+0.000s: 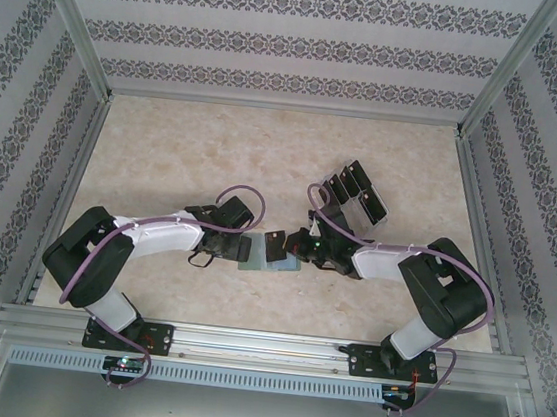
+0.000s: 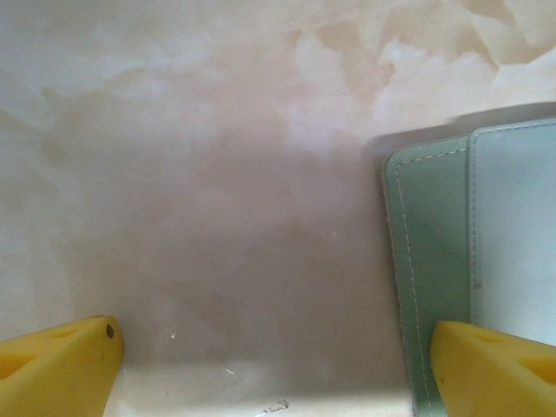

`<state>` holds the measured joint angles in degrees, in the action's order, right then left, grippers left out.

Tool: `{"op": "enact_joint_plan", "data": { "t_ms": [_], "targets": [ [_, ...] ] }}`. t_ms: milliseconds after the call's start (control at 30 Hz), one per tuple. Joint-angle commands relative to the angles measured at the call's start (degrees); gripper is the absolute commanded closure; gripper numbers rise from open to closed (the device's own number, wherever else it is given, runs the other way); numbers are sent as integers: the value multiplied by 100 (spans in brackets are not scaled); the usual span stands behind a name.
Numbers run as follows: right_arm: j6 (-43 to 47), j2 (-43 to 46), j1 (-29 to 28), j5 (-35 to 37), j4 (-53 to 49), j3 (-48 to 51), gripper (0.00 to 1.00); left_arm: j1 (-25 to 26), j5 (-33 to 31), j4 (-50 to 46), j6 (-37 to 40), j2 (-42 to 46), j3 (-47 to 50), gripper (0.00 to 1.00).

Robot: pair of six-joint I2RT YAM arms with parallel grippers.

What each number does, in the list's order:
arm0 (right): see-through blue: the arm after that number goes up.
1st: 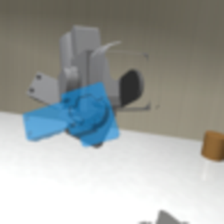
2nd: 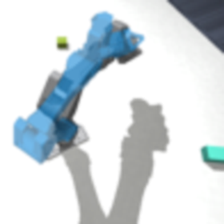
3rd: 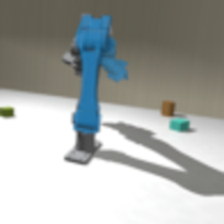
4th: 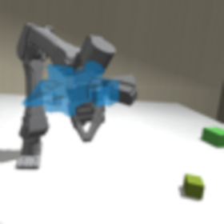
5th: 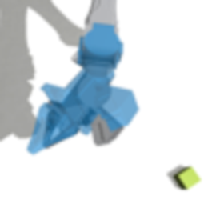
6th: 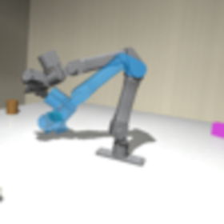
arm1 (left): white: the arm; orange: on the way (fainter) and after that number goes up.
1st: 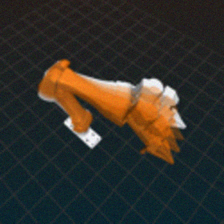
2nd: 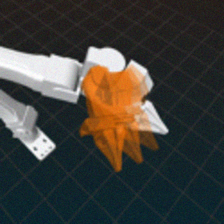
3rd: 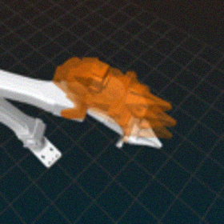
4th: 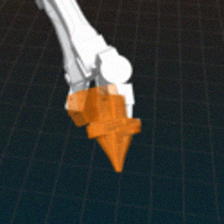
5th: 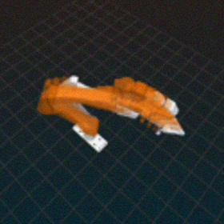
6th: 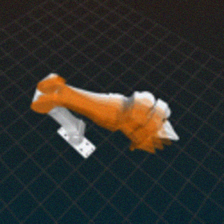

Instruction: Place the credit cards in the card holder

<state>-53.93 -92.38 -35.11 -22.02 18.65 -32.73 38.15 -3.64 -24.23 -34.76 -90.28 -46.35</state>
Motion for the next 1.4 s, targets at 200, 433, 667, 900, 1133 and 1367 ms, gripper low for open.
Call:
{"op": "enact_joint_plan", "data": {
  "t_ms": [200, 433, 667, 900, 1133, 1367],
  "targets": [
    [-240, 255, -222, 509, 43, 309, 100, -53, 5, -13, 36, 58, 176, 8],
    [-378, 335, -346, 638, 119, 399, 100, -52, 21, -5, 33, 72, 166, 8],
    [-497, 392, -391, 651, 214, 475, 100, -53, 30, -12, 40, 60, 160, 8],
    [-653, 418, -425, 621, 403, 553, 100, -53, 38, -12, 40, 62, 170, 8],
    [-763, 257, -453, 506, 676, 533, 100, -53, 51, 6, 38, 32, 175, 8],
    [-817, 102, -461, 523, 826, 571, 100, -53, 78, 15, 23, 10, 184, 9]
  ]
}}
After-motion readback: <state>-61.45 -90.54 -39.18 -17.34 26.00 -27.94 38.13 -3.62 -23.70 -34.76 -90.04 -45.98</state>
